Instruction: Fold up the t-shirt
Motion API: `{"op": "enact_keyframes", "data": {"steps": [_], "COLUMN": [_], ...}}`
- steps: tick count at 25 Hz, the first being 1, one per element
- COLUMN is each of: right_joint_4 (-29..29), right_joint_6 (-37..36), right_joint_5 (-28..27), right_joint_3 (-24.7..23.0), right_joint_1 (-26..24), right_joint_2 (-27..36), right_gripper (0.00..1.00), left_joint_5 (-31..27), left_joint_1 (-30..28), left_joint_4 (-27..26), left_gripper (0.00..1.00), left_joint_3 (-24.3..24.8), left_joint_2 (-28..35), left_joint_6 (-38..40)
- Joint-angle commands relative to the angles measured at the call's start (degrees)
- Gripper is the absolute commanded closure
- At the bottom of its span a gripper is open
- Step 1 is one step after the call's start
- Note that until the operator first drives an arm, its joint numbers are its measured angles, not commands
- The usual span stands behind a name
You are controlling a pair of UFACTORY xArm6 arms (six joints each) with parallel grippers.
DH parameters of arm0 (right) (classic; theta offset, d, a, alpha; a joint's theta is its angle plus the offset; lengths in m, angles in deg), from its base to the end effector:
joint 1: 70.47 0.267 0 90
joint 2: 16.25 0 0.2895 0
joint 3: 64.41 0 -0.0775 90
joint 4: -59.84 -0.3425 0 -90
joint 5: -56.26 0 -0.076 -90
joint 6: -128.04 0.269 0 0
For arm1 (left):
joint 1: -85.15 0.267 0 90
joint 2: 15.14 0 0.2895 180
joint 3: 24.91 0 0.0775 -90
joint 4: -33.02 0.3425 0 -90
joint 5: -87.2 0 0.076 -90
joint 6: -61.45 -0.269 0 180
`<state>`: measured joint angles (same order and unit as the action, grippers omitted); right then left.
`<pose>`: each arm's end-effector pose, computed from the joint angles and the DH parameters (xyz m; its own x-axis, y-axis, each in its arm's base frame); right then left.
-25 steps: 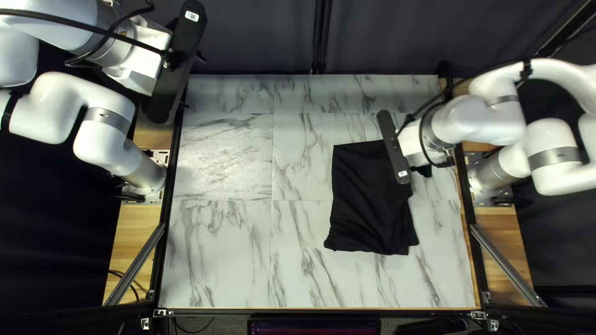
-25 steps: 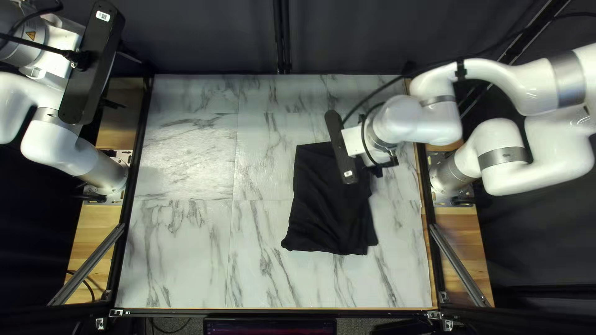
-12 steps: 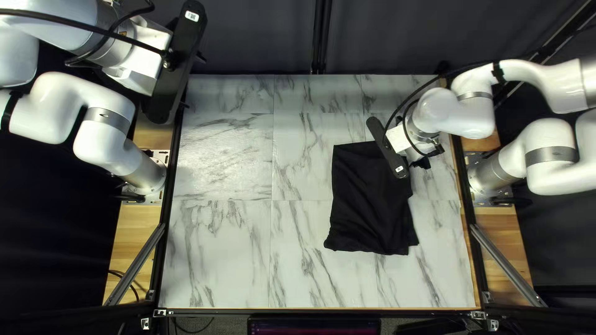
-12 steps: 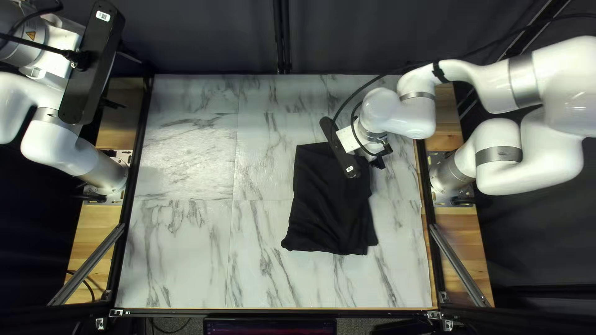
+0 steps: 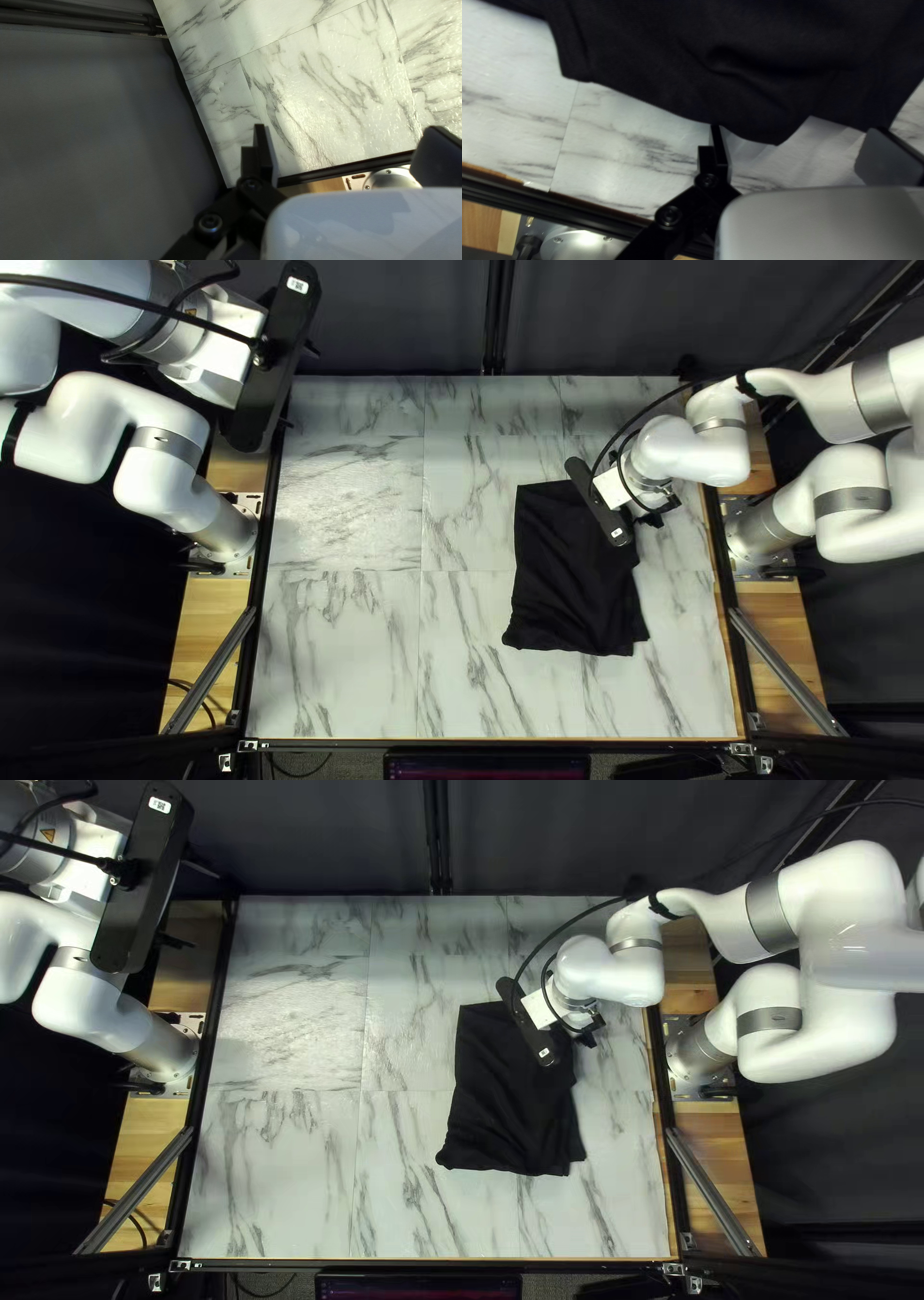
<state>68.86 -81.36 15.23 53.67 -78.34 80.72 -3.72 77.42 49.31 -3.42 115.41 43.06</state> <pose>0.2686 -0.0560 0.0439 0.8698 0.4732 -0.1396 0.4808 -0.8765 0.0247 0.2704 0.0398 0.4504 0.8819 -0.4210 0.2124 -0.3336 -0.8753 -0.3500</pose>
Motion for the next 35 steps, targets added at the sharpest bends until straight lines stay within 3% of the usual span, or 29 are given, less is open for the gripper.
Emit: {"op": "enact_keyframes", "data": {"steps": [1, 7, 12, 19, 24, 28, 29, 30, 31, 35], "right_joint_4": [0.79, 1.01, 1.56, 8.08, 11.55, 10.53, 10.32, 9.82, 9.46, 8.40], "right_joint_6": [0.64, 1.24, 2.69, 15.13, 15.84, 15.84, 15.98, 15.54, 15.01, 13.32], "right_joint_5": [0.89, 0.58, -1.71, -1.71, 5.60, 3.43, 2.51, 1.14, 0.33, -1.85], "right_joint_3": [-0.35, -0.64, 2.04, 0.26, -5.17, -3.20, -2.49, -1.57, -1.04, 0.02], "right_joint_1": [-0.16, -0.21, 0.31, 4.56, -1.16, -0.47, -0.02, 0.20, 0.14, -0.10], "right_joint_2": [0.23, 1.54, 3.20, 9.52, 8.32, 8.76, 9.13, 9.72, 10.08, 11.20], "right_gripper": [1.00, 1.00, 1.00, 1.00, 1.00, 1.00, 0.93, 0.27, 0.00, 0.00], "left_joint_5": [0.00, 0.00, 0.00, 0.00, 0.00, 0.00, 0.00, 0.00, 0.00, 0.00], "left_joint_1": [0.00, 0.00, 0.00, 0.00, 0.00, 0.00, 0.00, 0.00, 0.00, 0.00], "left_joint_4": [0.00, 0.00, 0.00, 0.00, 0.00, 0.00, 0.00, 0.00, 0.00, 0.00], "left_gripper": [0.00, 0.00, 0.00, 0.00, 0.00, 0.00, 0.00, 0.00, 0.00, 0.00], "left_joint_3": [0.00, 0.00, 0.00, 0.00, 0.00, 0.00, 0.00, 0.00, 0.00, 0.00], "left_joint_2": [0.00, 0.00, 0.00, 0.00, 0.00, 0.00, 0.00, 0.00, 0.00, 0.00], "left_joint_6": [0.00, 0.00, 0.00, 0.00, 0.00, 0.00, 0.00, 0.00, 0.00, 0.00]}}
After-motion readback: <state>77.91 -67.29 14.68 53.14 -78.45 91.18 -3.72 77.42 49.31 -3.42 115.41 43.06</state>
